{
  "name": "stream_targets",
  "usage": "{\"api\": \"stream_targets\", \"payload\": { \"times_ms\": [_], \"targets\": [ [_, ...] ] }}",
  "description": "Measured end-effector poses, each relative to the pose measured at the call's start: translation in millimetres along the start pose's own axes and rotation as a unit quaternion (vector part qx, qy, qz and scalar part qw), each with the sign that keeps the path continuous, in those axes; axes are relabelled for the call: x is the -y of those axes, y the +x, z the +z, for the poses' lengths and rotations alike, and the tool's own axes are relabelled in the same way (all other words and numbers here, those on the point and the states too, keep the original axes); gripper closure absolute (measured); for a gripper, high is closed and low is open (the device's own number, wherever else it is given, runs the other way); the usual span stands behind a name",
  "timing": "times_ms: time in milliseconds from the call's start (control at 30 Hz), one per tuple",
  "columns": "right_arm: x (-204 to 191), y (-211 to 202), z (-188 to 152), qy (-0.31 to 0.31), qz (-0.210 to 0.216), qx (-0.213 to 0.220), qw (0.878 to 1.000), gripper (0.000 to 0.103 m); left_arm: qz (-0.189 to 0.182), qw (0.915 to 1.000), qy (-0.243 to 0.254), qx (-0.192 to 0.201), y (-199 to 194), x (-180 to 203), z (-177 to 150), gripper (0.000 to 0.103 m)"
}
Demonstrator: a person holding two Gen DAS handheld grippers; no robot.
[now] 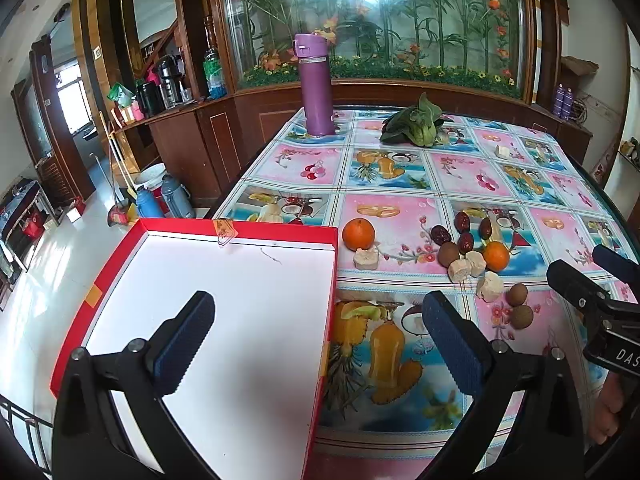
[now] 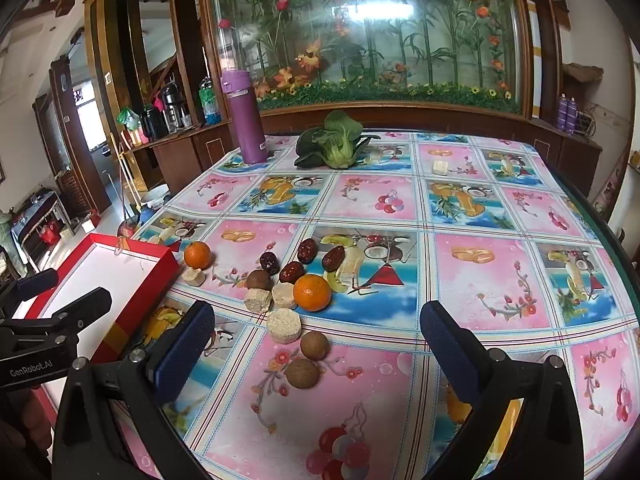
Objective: Organize fruits
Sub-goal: 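Move both grippers toward the oranges on the tablecloth, then grasp an orange with the right gripper while the left gripper grasps another orange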
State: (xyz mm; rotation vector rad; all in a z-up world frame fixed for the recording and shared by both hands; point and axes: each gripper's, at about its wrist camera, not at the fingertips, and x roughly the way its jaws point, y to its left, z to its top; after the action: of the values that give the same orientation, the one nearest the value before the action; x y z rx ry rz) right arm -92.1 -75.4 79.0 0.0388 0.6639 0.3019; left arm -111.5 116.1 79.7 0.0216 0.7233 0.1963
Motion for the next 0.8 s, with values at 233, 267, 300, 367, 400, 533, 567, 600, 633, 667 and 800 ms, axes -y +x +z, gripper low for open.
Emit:
{"api": "stream_targets", "payload": {
  "times_ms": [233,267,300,367,400,533,567,600,633,667,800],
  "targets": [
    [-1.7,14.1,12.1,-0.009,0.005,-0.011,1.0,0.003,0.004,1.0,0.003,-0.004,9.9,0.6,12.2,0.0],
    [-0.9,18.0,14.8,-0.01,0.007,-0.014,1.0,0.004,0.003,1.0,0.006,-0.005,12.8,1.6,15.2,0.0],
    [-0.5,20.7,16.0,-0.01,0.009,-0.017,1.0,0.004,0.001,0.9999,0.008,-0.007,15.6,2.2,16.9,0.0],
    [1.7,29.9,19.7,-0.007,0.017,-0.026,1.0,0.01,-0.017,0.9996,0.015,-0.018,26.4,3.2,25.3,0.0],
    [3.5,37.2,21.5,-0.004,0.022,-0.035,0.999,0.011,-0.028,0.9991,0.018,-0.027,32.6,2.9,29.3,0.0],
    [9.8,61.1,22.9,0.018,0.041,-0.074,0.996,0.034,-0.069,0.9954,0.027,-0.061,68.3,-4.6,53.6,0.0],
    [11.5,66.4,23.2,0.026,0.045,-0.082,0.995,0.038,-0.073,0.9949,0.029,-0.064,77.4,-6.8,60.2,0.0],
    [12.2,69.6,22.9,0.029,0.048,-0.085,0.995,0.041,-0.084,0.9938,0.033,-0.066,83.8,-6.9,64.7,0.0],
    [12.3,73.2,22.3,0.031,0.05,-0.09,0.994,0.044,-0.1,0.9914,0.042,-0.072,92.6,-5.8,70.7,0.0],
    [11.9,76.6,21.7,0.031,0.052,-0.096,0.994,0.047,-0.108,0.99,0.05,-0.076,97.4,-3.8,73.6,0.0],
    [12.3,87.4,16.7,0.035,0.065,-0.113,0.991,0.052,-0.145,0.979,0.102,-0.101,115.3,16.2,75.8,0.015]
  ]
}}
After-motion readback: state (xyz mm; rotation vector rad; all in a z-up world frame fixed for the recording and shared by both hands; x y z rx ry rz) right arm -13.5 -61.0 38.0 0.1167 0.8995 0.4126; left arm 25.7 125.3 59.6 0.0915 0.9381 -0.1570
